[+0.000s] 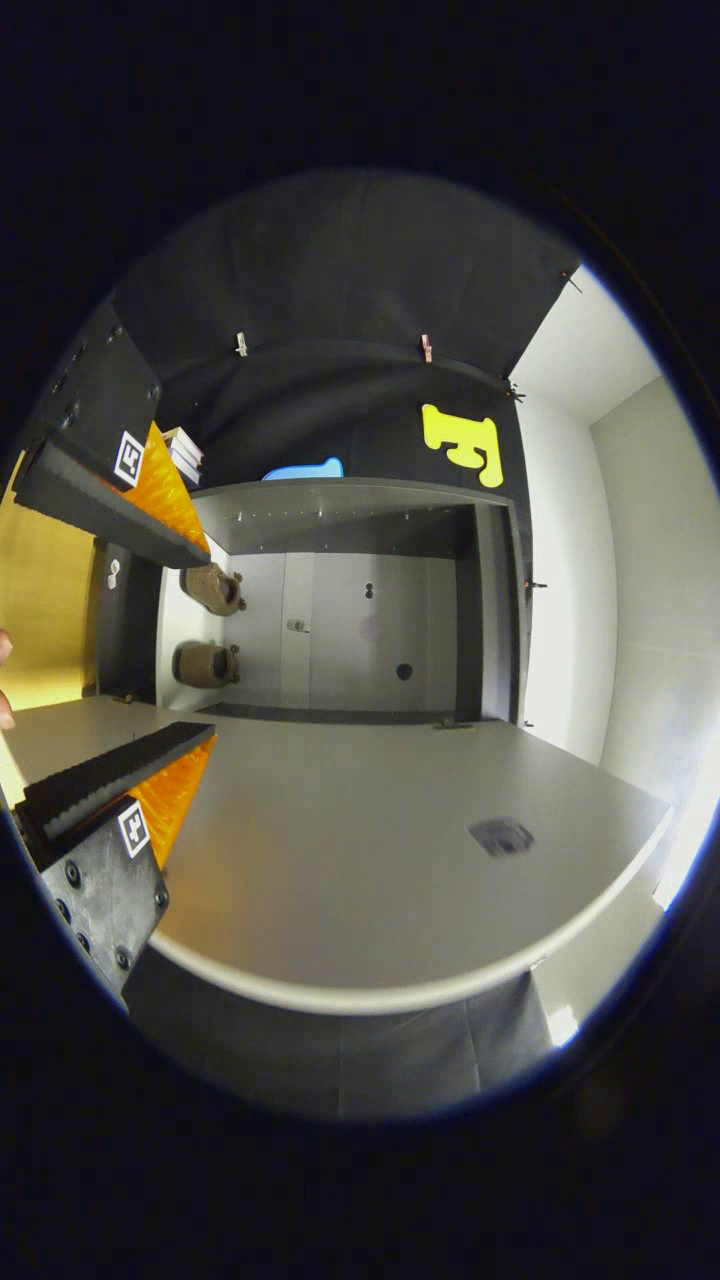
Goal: Open the shoe cabinet door, grab the shoes and put them into the shoe cabinet, then close the shoe cabinet door.
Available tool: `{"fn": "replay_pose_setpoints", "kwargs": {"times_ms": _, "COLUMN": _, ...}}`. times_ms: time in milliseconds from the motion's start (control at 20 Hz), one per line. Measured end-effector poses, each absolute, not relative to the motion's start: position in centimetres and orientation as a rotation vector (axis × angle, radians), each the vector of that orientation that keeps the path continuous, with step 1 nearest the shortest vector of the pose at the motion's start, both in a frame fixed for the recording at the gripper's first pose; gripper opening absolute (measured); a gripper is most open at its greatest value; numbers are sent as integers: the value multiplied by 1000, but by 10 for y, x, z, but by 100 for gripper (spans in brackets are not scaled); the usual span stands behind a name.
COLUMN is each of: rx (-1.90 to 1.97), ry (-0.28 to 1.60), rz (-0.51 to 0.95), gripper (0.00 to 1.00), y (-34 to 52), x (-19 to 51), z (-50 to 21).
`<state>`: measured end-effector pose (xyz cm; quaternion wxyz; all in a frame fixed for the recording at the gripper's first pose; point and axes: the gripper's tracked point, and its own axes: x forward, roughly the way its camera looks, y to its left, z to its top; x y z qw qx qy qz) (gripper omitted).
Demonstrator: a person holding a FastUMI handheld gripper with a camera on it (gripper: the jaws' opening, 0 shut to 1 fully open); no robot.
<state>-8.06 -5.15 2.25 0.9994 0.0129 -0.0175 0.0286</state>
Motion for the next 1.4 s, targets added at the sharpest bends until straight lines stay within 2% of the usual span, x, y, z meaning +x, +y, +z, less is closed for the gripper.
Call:
{"fn": "replay_pose_setpoints", "kwargs": {"times_ms": 350, "rx": 80, "ry": 29, "rz": 11, "gripper": 98, "y": -126, "x": -148, "z": 17}}
{"fn": "replay_pose_setpoints", "kwargs": {"times_ms": 600, "rx": 100, "ry": 53, "rz": -132, "gripper": 98, "y": -208, "x": -166, "z": 8}}
{"fn": "replay_pose_setpoints", "kwargs": {"times_ms": 850, "rx": 86, "ry": 59, "rz": -233, "gripper": 98, "y": -272, "x": -137, "z": -5}}
{"fn": "replay_pose_setpoints", "kwargs": {"times_ms": 1050, "rx": 90, "ry": 83, "rz": -237, "gripper": 98, "y": -294, "x": -104, "z": -19}}
{"fn": "replay_pose_setpoints", "kwargs": {"times_ms": 1400, "rx": 73, "ry": 95, "rz": -201, "gripper": 98, "y": -282, "x": -63, "z": -27}}
